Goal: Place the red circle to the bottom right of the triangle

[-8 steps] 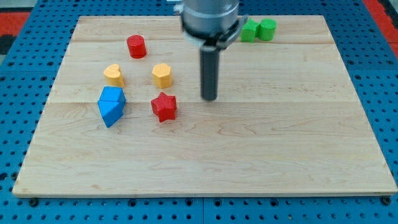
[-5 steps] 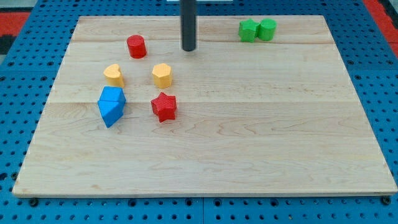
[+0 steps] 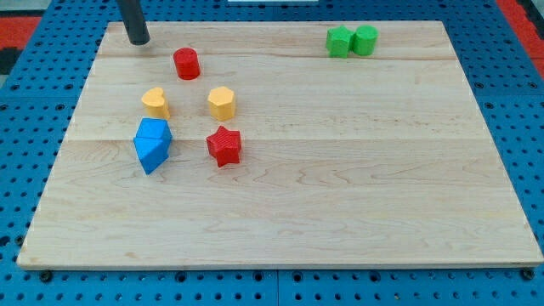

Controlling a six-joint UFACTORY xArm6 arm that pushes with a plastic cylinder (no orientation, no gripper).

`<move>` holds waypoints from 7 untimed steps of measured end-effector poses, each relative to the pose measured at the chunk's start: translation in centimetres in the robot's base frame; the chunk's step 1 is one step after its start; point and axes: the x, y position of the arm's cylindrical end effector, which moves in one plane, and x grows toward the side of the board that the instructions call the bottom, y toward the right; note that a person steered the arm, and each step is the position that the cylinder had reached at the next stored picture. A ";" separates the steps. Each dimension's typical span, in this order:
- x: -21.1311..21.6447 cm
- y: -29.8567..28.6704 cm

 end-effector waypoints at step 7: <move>10.4 22.1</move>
